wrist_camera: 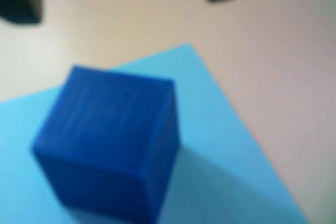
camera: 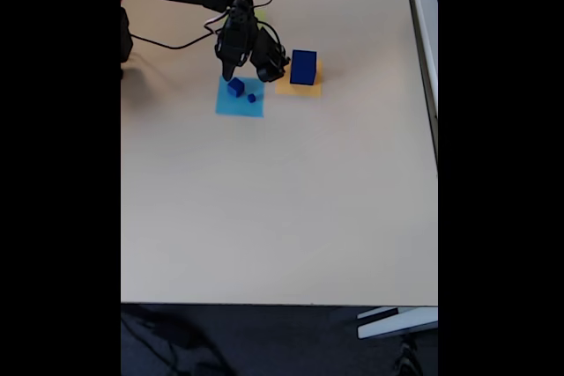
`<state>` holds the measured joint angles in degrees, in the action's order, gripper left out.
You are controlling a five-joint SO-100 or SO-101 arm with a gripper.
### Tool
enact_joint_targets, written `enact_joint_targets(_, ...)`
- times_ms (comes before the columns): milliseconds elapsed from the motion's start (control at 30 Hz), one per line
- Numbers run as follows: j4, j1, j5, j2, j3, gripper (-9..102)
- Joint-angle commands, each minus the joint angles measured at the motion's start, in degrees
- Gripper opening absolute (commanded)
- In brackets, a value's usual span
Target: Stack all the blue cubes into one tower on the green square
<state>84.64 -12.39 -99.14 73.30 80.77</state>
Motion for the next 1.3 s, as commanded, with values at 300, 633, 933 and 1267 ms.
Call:
enact_joint_targets(300, -4.48, 1.23, -4.13, -0.88, -0.7, 30)
enact_joint_targets(633, -6.68, -0.88, -4.66, -4.04, -1.32, 32)
enact_joint_targets(933, -8.0, -3.08, -2.11, -6.15, -1.14, 30)
enact_joint_targets(1267, -8.26, -3.08, -0.79, -6.77, -1.05, 18)
